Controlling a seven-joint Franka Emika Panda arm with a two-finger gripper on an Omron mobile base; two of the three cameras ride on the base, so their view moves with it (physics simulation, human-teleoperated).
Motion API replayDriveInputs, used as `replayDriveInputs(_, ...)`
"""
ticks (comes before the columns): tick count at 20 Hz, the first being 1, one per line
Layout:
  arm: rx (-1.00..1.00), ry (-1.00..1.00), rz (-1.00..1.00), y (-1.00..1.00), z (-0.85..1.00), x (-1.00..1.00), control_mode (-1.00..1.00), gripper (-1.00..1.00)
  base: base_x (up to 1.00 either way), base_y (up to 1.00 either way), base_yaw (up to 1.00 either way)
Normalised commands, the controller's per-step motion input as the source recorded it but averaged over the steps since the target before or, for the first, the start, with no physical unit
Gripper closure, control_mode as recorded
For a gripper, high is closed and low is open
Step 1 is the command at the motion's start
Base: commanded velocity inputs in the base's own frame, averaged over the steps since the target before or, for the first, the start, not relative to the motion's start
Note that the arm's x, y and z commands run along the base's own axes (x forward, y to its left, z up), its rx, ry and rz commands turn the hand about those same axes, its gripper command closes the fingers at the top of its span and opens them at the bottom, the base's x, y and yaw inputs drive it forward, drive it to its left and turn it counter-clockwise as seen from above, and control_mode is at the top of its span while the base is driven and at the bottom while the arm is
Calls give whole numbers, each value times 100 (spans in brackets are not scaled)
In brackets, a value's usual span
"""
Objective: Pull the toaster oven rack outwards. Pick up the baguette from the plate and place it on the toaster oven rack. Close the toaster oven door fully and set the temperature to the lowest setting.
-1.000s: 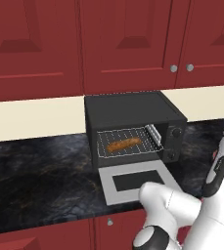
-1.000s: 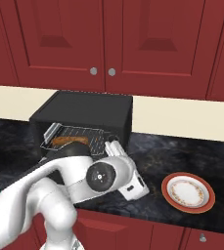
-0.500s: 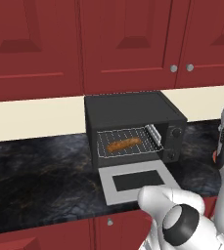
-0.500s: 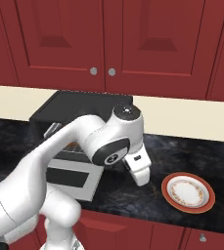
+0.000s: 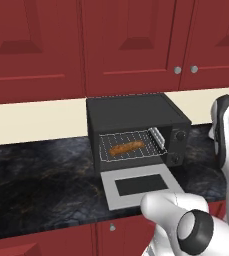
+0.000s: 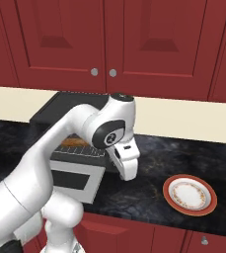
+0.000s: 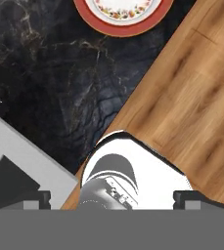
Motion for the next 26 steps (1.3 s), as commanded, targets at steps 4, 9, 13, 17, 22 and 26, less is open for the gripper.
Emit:
replayDriveInputs(4, 8, 7, 0, 7, -24, 0, -100, -100, 0, 0, 0)
replayDriveInputs(9, 18, 1, 0, 0, -30, 0, -100, -100, 0, 0, 0)
replayDriveInputs(13, 16, 1, 0, 0, -16, 0, -100, -100, 0, 0, 0)
replayDriveInputs(17, 7, 0, 0, 0, -12, 1, -100, -100, 0, 0, 0)
replayDriveInputs(22, 1, 0, 0, 12, -10, 8, -100, -100, 0, 0, 0)
replayDriveInputs(26, 0, 0, 0, 18, -14, 14, -100, -100, 0, 0, 0)
